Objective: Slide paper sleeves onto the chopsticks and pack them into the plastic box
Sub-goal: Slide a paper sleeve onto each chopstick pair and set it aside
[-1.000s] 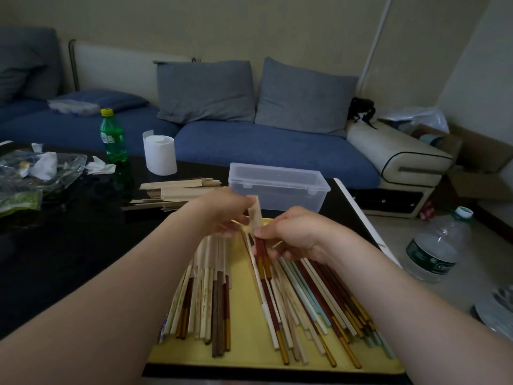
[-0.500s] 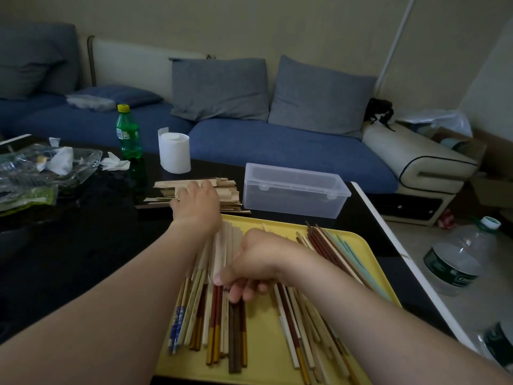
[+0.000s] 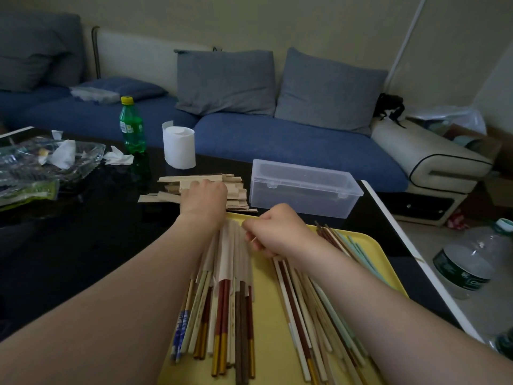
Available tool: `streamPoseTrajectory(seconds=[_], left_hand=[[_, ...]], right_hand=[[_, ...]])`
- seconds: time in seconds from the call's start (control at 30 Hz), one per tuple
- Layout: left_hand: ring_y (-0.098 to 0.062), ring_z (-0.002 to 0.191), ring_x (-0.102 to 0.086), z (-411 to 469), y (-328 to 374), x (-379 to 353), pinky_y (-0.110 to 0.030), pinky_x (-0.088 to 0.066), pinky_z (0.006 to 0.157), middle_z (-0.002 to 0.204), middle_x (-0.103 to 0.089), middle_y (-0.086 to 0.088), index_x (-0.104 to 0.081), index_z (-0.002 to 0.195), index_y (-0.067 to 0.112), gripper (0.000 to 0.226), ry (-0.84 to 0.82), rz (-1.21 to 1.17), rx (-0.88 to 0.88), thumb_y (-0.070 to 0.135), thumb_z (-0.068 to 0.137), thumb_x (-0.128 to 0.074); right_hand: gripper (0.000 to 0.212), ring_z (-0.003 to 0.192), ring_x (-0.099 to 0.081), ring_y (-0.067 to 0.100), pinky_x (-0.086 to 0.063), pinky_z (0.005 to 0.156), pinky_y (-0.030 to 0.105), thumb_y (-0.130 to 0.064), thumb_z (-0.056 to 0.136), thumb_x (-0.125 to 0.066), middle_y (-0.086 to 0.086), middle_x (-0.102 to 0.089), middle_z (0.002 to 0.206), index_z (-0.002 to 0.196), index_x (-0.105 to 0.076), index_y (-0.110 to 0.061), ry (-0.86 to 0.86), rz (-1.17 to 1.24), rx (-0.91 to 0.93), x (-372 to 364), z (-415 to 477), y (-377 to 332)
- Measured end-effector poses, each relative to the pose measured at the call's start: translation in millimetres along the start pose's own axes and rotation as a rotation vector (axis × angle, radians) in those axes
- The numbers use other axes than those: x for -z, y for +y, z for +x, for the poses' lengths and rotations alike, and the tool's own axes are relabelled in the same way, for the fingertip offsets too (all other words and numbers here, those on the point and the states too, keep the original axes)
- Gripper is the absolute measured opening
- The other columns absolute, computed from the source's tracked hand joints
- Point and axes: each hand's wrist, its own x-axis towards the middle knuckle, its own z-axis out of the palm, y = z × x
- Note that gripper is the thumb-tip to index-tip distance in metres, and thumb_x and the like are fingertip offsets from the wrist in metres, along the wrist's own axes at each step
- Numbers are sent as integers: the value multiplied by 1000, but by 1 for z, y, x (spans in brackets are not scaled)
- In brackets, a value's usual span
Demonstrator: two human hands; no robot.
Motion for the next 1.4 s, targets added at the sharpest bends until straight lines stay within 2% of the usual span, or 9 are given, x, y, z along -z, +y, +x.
streamPoseTrajectory(seconds=[0.2, 0.4, 0.57, 0.77, 0.93, 1.03, 1.1, 1.2, 1.4], left_hand=[[-29, 109, -61, -2, 1, -1, -51, -48, 103, 105, -57, -3, -61, 118, 21, 23, -59, -18, -6, 15, 96, -67], [-21, 80, -55, -16, 11, 17, -38, -51, 75, 79, -48, -1, -64, 112, 19, 17, 90, 101, -33, 14, 97, -70], [-21, 79, -58, -26, 29, 30, -35, -48, 70, 84, -53, -2, -61, 114, 17, 22, 169, 49, -107, 13, 95, -73], [-23, 75, -61, -36, 58, 30, -37, -51, 58, 96, -57, -6, -32, 137, 13, 47, 199, -153, -221, 17, 101, -61], [-26, 92, -68, -47, 68, 33, -45, -63, 80, 114, -61, -9, -37, 136, 12, 33, -40, -292, -347, 30, 110, -46], [-19, 92, -64, -53, 73, 33, -32, -54, 77, 105, -63, -4, -53, 113, 17, 15, -236, -314, -366, 31, 108, -51], [-15, 89, -61, -53, 74, 29, -27, -48, 73, 99, -60, -1, -55, 103, 21, 8, -279, -306, -362, 27, 103, -59], [-15, 91, -62, -53, 72, 26, -25, -48, 74, 102, -63, -1, -61, 106, 20, 7, -266, -311, -358, 24, 101, -65], [-16, 91, -64, -53, 67, 28, -31, -58, 88, 99, -66, 1, -67, 98, 25, 17, -159, -222, -342, 18, 90, -80]], right_hand=[[32, 51, -56, 10, -45, 53, 25, -32, 104, -64, -6, -67, 59, 88, -83, -12, 31, 25, -18, 11, -3, 4], [33, 50, -54, 9, -46, 51, 23, -33, 105, -62, -5, -69, 60, 86, -81, -14, 41, 25, -13, 21, -6, 9], [34, 58, -63, 13, -52, 56, 26, -28, 105, -61, 1, -80, 72, 86, -82, -11, 92, -111, -3, 31, -10, 17], [11, 53, -67, 11, -57, 54, 23, -22, 94, -76, 2, -77, 67, 91, -77, -11, 81, -485, -100, 51, -21, 25], [35, 65, -77, 18, -65, 66, 29, -30, 93, -86, 10, -83, 83, 111, -65, -8, -175, -523, -325, 58, -31, 29], [34, 68, -78, 18, -65, 68, 28, -25, 97, -82, 10, -84, 95, 118, -65, -5, -239, -482, -366, 59, -35, 32], [30, 72, -81, 19, -66, 68, 28, -19, 97, -81, 11, -84, 94, 118, -66, -3, -219, -458, -367, 59, -36, 36], [28, 81, -83, 22, -68, 78, 33, -16, 94, -82, 13, -83, 88, 113, -68, -1, -199, -406, -339, 62, -42, 39], [27, 63, -80, 26, -68, 65, 38, -29, 104, -65, 19, -79, 88, 114, -64, -4, 66, -179, -156, 79, -47, 41]])
